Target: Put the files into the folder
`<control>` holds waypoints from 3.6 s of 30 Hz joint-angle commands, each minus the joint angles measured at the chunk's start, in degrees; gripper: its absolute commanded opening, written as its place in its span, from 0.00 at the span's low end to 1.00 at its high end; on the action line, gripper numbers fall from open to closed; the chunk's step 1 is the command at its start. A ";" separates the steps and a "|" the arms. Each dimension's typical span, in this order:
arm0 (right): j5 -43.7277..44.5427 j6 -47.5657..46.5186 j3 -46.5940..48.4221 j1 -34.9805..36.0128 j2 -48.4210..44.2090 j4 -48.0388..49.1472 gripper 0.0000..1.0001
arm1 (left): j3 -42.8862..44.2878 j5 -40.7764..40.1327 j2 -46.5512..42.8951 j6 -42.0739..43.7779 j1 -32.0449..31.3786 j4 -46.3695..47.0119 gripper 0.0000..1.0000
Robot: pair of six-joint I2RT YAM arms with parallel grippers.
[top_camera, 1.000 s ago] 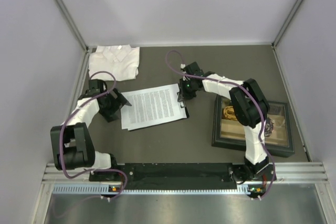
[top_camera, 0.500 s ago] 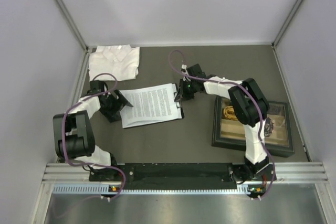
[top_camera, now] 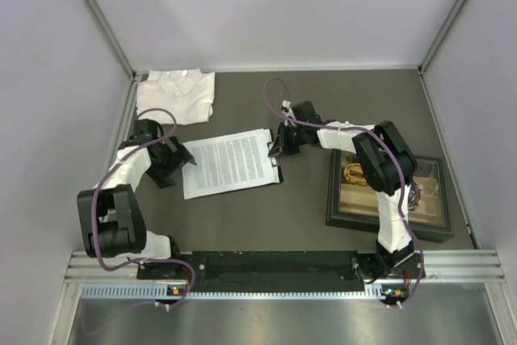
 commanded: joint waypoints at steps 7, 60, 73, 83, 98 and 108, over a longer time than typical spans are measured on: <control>2.19 -1.53 -1.93 0.28 1.85 -4.19 0.00 | 2.76 9.00 -9.37 -3.74 -3.84 7.60 0.84; -22.51 30.28 -19.33 -4.55 3.07 64.35 0.00 | 0.82 10.33 28.51 -15.88 -26.62 32.08 0.29; -22.16 30.98 -15.55 -2.09 5.62 62.26 0.00 | 2.66 13.23 28.77 -17.90 -29.42 33.40 0.29; -20.22 27.38 -14.23 -2.18 5.54 55.22 0.00 | 3.54 13.85 28.86 -19.66 -31.98 34.19 0.28; -7.14 2.87 -2.22 -0.78 -1.49 6.65 0.08 | 9.87 12.44 19.02 -14.74 -31.98 26.46 0.46; 2.53 -4.17 7.03 1.07 -5.87 -15.43 0.35 | 11.01 8.23 3.75 -8.42 -30.75 15.66 0.60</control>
